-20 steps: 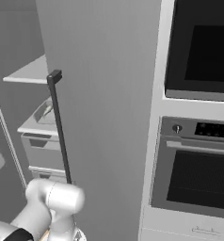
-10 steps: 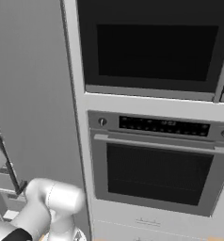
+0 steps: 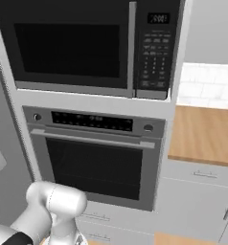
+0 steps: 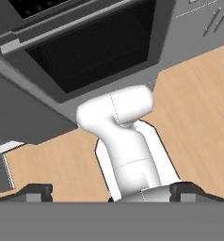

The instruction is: Take the meat container that has the fish and place it on the second highest rack of the freezer. Then take the vegetable container that has the eggplant and cucumber and place it on the highest rack of the freezer.

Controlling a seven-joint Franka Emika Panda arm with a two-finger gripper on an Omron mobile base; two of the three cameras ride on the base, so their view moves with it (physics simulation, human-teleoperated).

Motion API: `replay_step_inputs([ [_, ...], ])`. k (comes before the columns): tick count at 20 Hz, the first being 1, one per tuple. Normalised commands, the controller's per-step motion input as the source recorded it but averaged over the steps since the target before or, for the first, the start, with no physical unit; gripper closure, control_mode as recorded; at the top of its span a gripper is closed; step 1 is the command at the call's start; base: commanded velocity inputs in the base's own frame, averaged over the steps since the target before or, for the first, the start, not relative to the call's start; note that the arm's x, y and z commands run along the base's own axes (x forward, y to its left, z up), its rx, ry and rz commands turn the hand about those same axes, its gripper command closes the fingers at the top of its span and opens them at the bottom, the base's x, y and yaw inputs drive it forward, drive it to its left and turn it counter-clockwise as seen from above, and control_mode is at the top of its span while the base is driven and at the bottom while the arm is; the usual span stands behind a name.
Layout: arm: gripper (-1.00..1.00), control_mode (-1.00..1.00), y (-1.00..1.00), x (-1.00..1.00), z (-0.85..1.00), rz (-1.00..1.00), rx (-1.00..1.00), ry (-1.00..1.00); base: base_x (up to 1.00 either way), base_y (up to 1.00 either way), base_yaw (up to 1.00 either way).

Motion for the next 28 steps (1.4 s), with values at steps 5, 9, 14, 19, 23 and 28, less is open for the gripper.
replay_step_inputs([
  [5,-1.0,1.0,0.0,0.0,0.0,0.0,0.0,0.0,0.01,-1.0,0.04],
  [9,-1.0,1.0,0.0,0.0,0.0,0.0,0.0,0.0,0.07,-1.0,0.04],
  [14,-1.0,1.0,0.0,0.0,0.0,0.0,0.0,0.0,0.21,-1.0,0.04],
  [19,-1.0,1.0,0.0,0.0,0.0,0.0,0.0,0.0,0.3,-1.0,0.04],
  [23,-1.0,1.0,0.0,0.0,0.0,0.0,0.0,0.0,0.44,-1.0,0.04],
  [28,-1.0,1.0,0.0,0.0,0.0,0.0,0.0,0.0,0.46,-1.0,0.01],
])
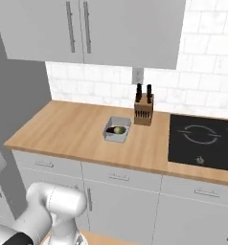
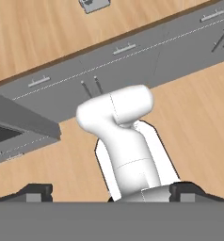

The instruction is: Take the meat container that has the fish and place it on the second highest rack of the freezer. Then take the vegetable container that has the eggplant and cucumber and place it on the highest rack of the freezer.

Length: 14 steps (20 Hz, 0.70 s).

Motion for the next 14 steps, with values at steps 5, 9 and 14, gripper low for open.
replay_step_inputs([
  [5,-1.0,1.0,0.0,0.0,0.0,0.0,0.0,0.0,0.58,-0.83,0.0],
  [9,-1.0,1.0,0.0,0.0,0.0,0.0,0.0,0.0,0.83,-0.07,0.0],
  [14,-1.0,-1.0,0.0,0.46,-0.17,-0.03,0.07,0.15,0.34,0.0,0.0],
])
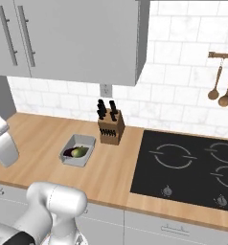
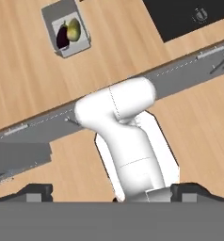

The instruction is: Take the meat container that has the fish and place it on the second highest rack of the freezer. Then take the vegetable container that has the eggplant and cucumber and place it on the highest rack of the freezer.

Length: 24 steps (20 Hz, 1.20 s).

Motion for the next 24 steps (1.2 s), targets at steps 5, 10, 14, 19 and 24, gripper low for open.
replay_step_inputs([
  [5,-1.0,-1.0,0.0,1.0,-0.75,-0.24,0.13,0.18,0.0,0.0,0.0],
  [10,-1.0,-1.0,0.04,1.0,-1.0,-0.25,0.02,0.03,0.0,0.0,0.0],
  [14,-1.0,-1.0,0.03,0.99,-0.84,-0.26,0.0,0.0,0.0,0.0,0.0],
  [19,-1.0,-1.0,0.0,0.96,-0.68,-0.22,0.0,0.0,0.0,0.0,0.0],
  [24,-1.0,-1.0,0.0,0.59,-0.59,-0.06,0.0,0.0,0.0,0.0,0.0],
])
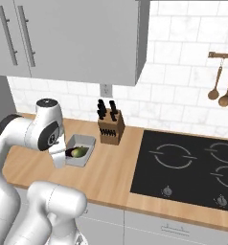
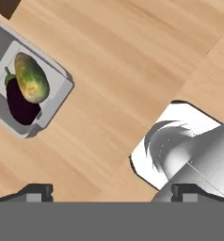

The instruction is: Take the meat container that has the fish and place it on the second highest rack of the freezer. Then take the vegetable container that has the eggplant and cucumber and place it on the highest rack of the freezer.

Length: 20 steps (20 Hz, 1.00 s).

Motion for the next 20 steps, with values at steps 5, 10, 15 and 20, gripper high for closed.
replay_step_inputs([
  [5,-1.0,-1.0,0.0,0.67,-0.58,0.0,0.0,0.0,0.0,0.0,0.0],
  [10,-1.0,-1.0,0.0,0.37,-0.42,0.0,0.0,0.0,0.0,0.0,0.0],
  [15,-1.0,-1.0,0.01,0.33,-0.2,0.0,0.0,0.0,0.0,0.0,0.0],
  [20,-1.0,-1.0,0.01,0.37,-0.06,0.0,0.0,0.0,0.0,0.0,0.0],
])
